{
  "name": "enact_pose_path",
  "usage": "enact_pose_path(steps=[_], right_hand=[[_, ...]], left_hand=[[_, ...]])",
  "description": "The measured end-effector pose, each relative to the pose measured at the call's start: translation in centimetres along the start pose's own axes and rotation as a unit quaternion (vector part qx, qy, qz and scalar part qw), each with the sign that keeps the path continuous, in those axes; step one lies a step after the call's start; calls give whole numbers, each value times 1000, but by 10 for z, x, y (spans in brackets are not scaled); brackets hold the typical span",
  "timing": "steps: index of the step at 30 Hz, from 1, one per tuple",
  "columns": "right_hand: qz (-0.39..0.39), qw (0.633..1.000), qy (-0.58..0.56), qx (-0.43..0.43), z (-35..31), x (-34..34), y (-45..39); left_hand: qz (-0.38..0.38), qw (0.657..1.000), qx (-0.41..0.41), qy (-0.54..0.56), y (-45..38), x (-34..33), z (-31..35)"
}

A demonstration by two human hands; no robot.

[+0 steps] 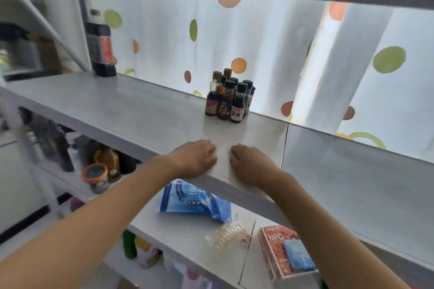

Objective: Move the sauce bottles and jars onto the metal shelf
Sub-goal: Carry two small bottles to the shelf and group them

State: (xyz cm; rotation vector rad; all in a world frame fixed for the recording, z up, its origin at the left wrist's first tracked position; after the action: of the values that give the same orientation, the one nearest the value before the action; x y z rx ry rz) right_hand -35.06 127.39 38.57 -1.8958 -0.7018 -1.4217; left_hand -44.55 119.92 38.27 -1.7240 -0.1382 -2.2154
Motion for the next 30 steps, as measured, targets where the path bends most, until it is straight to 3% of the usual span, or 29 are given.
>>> enact_pose_path(steps=[6,9,12,16,30], right_hand=[[35,988,-13,148,-52,-15,84],[43,980,11,192,-74,-18,128],[31,972,3,232,-99,-23,172],[14,952,-16,304,-151,-40,227],[-70,832,-72,545,-424,-118,502]], left_hand=[[96,992,47,-63,101,-7,26],[70,984,80,-146,158,-21,33],[52,974,160,-152,222,-29,24],[85,957,226,-159,311,-28,13],[151,848,485,-152,705,-32,-33]])
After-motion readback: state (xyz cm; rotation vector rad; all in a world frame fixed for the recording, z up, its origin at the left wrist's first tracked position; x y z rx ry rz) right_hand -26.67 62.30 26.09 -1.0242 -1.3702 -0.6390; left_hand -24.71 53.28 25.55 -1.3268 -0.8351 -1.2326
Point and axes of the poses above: each hand's wrist, its own y-axis away from the middle knuckle, its own x-axis out of the back of the hand, z = x × y, the point moved 8 cm from there along -y, towards the middle knuckle, and after that the axes turned 8 degrees about z, right-handed, at the moved point
